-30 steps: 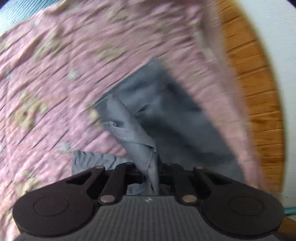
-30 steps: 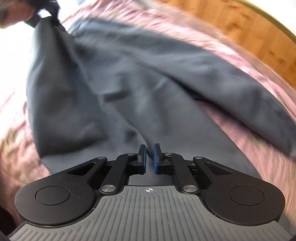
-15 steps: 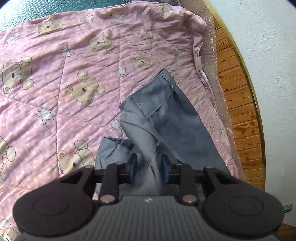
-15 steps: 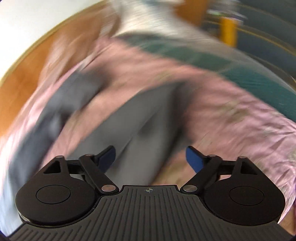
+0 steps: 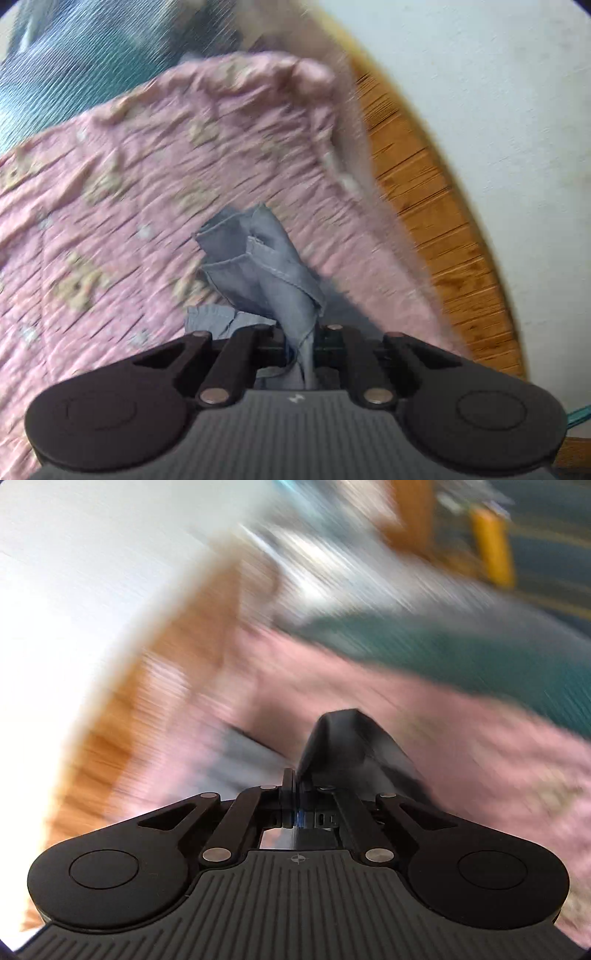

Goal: Fold clothes

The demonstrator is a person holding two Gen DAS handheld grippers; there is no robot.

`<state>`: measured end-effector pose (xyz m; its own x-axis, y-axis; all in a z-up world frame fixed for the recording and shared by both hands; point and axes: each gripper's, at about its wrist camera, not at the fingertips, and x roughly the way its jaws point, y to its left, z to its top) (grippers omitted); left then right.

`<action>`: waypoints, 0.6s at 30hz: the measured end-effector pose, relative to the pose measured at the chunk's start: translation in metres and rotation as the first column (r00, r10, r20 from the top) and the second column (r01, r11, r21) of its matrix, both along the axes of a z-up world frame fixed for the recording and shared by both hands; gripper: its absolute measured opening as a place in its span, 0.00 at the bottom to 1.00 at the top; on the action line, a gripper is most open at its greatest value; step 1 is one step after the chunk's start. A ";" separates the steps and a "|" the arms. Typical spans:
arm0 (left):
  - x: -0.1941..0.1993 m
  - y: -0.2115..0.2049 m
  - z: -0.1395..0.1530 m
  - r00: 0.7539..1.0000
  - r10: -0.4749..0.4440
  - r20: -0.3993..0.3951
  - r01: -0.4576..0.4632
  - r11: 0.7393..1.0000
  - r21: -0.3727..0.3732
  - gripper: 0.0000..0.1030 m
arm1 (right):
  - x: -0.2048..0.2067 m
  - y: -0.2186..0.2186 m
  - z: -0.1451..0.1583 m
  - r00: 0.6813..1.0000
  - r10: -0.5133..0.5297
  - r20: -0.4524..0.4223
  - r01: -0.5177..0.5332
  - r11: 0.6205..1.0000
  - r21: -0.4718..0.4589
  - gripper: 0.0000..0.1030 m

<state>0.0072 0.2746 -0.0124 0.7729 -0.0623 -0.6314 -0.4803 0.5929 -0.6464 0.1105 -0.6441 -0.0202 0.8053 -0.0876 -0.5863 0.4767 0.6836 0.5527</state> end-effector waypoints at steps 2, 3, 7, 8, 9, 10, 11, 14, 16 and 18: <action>-0.030 0.001 0.018 0.994 -0.016 0.107 0.013 0.999 0.031 0.07 | -0.030 0.004 0.032 0.997 0.023 0.076 -0.020 0.999 -0.031 0.00; -0.047 0.002 0.019 0.991 -0.021 0.133 0.016 0.999 0.045 0.07 | -0.047 0.004 0.042 0.995 0.028 0.096 -0.024 0.999 -0.044 0.00; -0.097 0.016 -0.056 1.000 0.009 -0.018 -0.010 1.000 -0.023 0.08 | -0.091 -0.013 -0.019 0.999 0.028 -0.037 -0.028 1.000 0.003 0.00; -0.105 0.019 -0.087 0.992 0.035 -0.118 -0.041 0.998 -0.048 0.10 | -0.096 -0.017 -0.056 0.993 0.030 -0.111 -0.023 0.998 0.063 0.00; -0.114 0.022 -0.119 0.974 0.058 -0.217 -0.075 0.995 -0.069 0.11 | -0.102 -0.019 -0.095 0.981 0.033 -0.193 -0.009 0.993 0.119 0.00; -0.120 0.022 -0.138 0.960 0.085 -0.268 -0.111 0.990 -0.083 0.13 | -0.107 -0.019 -0.129 0.961 0.029 -0.276 0.012 0.989 0.145 0.00; -0.124 0.021 -0.150 0.950 0.116 -0.291 -0.148 0.985 -0.092 0.18 | -0.112 -0.016 -0.156 0.937 0.031 -0.349 0.025 0.988 0.154 0.00; -0.133 0.017 -0.155 0.929 0.203 -0.309 -0.245 0.964 -0.102 0.28 | -0.130 -0.014 -0.183 0.927 -0.015 -0.375 0.092 0.978 0.188 0.01; -0.134 0.013 -0.137 0.933 0.220 -0.286 -0.249 0.966 -0.069 0.52 | -0.137 -0.016 -0.182 0.938 -0.023 -0.345 0.099 0.974 0.206 0.18; -0.140 0.009 -0.117 0.942 0.219 -0.254 -0.231 0.973 -0.018 0.68 | -0.139 -0.015 -0.179 0.946 0.003 -0.323 0.064 0.978 0.196 0.25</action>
